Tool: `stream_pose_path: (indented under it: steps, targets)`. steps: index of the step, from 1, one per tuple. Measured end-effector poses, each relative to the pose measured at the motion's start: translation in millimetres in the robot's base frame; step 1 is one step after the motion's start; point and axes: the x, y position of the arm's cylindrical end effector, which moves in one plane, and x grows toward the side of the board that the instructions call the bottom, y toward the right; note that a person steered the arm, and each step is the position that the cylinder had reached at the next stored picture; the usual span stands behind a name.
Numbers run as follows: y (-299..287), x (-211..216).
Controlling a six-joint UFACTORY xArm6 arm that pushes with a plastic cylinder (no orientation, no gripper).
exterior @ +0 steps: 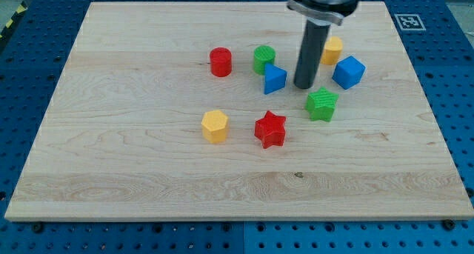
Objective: Push the red circle and blue triangle up and left
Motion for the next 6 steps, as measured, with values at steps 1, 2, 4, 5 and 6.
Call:
stream_pose_path:
  steps: [1,2,4,5,6]
  targets:
    - [-23.9,-4.6]
    - [-48.7,-4.6]
    - [-88.5,-4.6]
    - [-100.9,-4.6]
    - [-104.4,-11.3]
